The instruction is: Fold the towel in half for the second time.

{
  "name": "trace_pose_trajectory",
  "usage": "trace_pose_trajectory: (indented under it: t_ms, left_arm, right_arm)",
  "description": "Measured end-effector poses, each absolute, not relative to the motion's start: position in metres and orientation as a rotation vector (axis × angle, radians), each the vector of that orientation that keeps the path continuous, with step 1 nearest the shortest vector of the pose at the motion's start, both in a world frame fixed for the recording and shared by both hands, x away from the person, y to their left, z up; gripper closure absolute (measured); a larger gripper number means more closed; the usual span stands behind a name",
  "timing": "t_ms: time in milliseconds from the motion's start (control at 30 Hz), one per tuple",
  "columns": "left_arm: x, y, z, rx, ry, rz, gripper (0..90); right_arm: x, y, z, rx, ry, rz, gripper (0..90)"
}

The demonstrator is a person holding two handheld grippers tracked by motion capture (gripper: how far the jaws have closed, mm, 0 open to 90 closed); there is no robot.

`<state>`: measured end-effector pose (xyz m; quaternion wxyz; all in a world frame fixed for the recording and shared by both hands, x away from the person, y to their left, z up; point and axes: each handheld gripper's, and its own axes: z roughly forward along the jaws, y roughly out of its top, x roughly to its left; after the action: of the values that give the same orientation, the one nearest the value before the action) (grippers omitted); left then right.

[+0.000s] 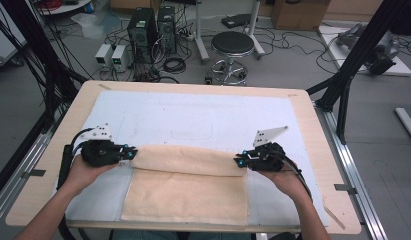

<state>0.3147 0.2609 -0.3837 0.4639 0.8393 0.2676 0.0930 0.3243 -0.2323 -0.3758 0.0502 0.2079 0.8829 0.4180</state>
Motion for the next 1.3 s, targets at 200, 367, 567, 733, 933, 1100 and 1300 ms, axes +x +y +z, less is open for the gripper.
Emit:
trace_pose_trajectory:
  t_ms: [200,367,567,733,933,1100,1300]
  left_arm:
    - [0.275,0.265,-0.391,2.093,0.564,0.189,82.6]
    - [0.271,0.269,-0.388,2.085,0.546,0.171,56.0]
    - [0.294,0.261,-0.383,2.073,0.610,0.243,49.4]
    - [0.323,0.255,-0.397,2.071,0.754,0.300,47.1]
    - [0.356,0.250,-0.422,2.117,0.873,0.234,43.3]
    - [0.367,0.249,-0.434,2.127,0.892,0.107,53.1]
    - [0.368,0.248,-0.432,2.104,0.897,0.093,80.8]
  right_arm:
    - [0.294,-0.232,-0.375,0.564,2.720,1.332,73.6]
    - [0.287,-0.235,-0.375,0.550,2.726,1.393,54.4]
    - [0.308,-0.235,-0.376,0.638,2.664,1.258,50.5]
    - [0.333,-0.235,-0.388,0.739,2.637,1.140,47.4]
    - [0.361,-0.233,-0.410,0.842,2.650,1.076,43.7]
    - [0.373,-0.232,-0.424,0.881,2.737,1.076,50.1]
    - [0.376,-0.234,-0.425,0.861,2.792,1.167,78.9]
